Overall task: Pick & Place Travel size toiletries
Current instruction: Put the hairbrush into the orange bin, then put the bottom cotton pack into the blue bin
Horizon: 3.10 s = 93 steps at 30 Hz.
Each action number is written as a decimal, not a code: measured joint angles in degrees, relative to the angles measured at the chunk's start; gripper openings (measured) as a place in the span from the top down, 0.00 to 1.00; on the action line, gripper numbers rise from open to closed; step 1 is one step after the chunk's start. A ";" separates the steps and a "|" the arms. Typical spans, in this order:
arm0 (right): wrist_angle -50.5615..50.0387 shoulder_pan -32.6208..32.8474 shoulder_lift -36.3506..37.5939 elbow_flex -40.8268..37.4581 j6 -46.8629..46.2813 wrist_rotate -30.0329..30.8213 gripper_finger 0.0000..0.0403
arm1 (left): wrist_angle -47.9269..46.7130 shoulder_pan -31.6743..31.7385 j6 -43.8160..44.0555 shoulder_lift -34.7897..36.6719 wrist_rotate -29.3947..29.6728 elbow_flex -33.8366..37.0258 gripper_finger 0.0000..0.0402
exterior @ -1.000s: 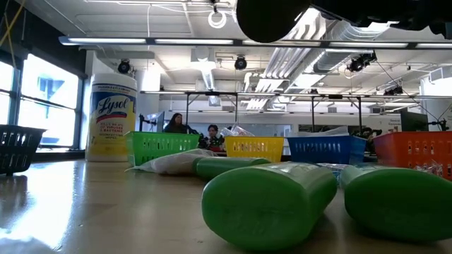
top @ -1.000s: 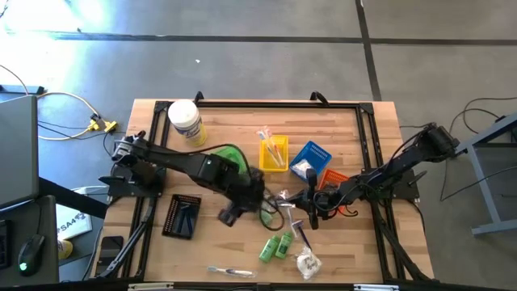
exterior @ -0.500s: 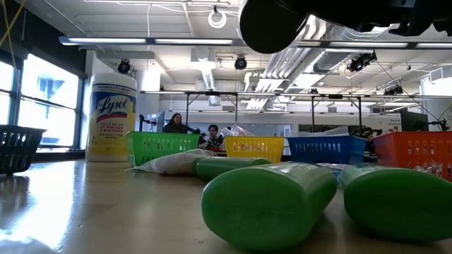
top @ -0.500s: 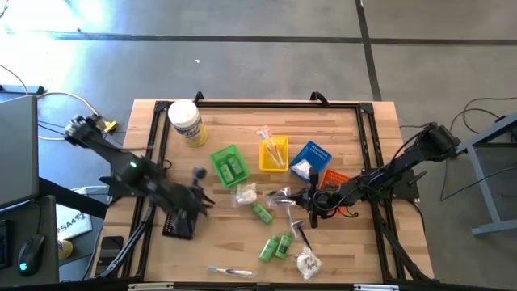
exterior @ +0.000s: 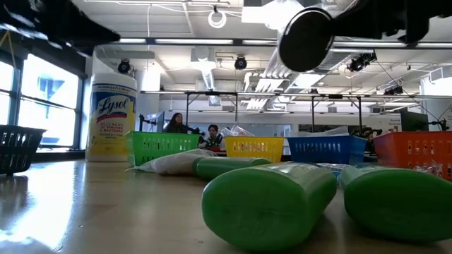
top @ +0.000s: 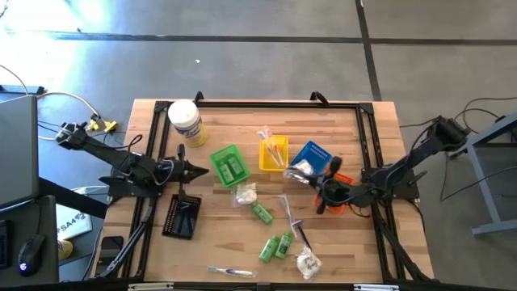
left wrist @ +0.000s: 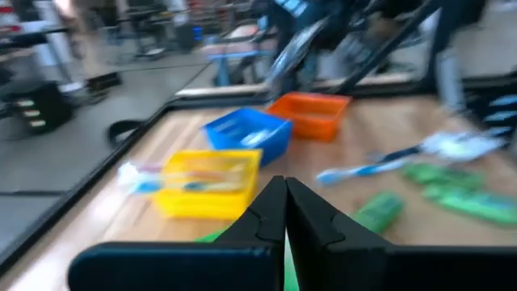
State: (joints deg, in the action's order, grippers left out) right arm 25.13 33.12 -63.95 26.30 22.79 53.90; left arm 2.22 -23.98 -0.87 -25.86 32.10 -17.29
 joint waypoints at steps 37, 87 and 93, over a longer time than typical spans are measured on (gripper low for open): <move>-62.02 7.87 26.17 6.97 -53.43 -12.32 0.97 | 0.45 4.11 0.09 -0.27 -6.01 2.13 1.00; -85.34 1.34 3.22 17.43 -73.77 -37.77 0.38 | 0.48 4.11 2.82 -5.90 -6.17 2.11 1.00; -78.18 2.51 3.91 20.50 -70.11 -30.29 0.39 | 2.22 4.11 2.77 -7.04 -6.21 2.09 1.00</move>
State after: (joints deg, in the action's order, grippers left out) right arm -53.05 35.63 -60.04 46.81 -47.32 23.61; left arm 4.44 -19.88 1.90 -32.91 25.89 -15.20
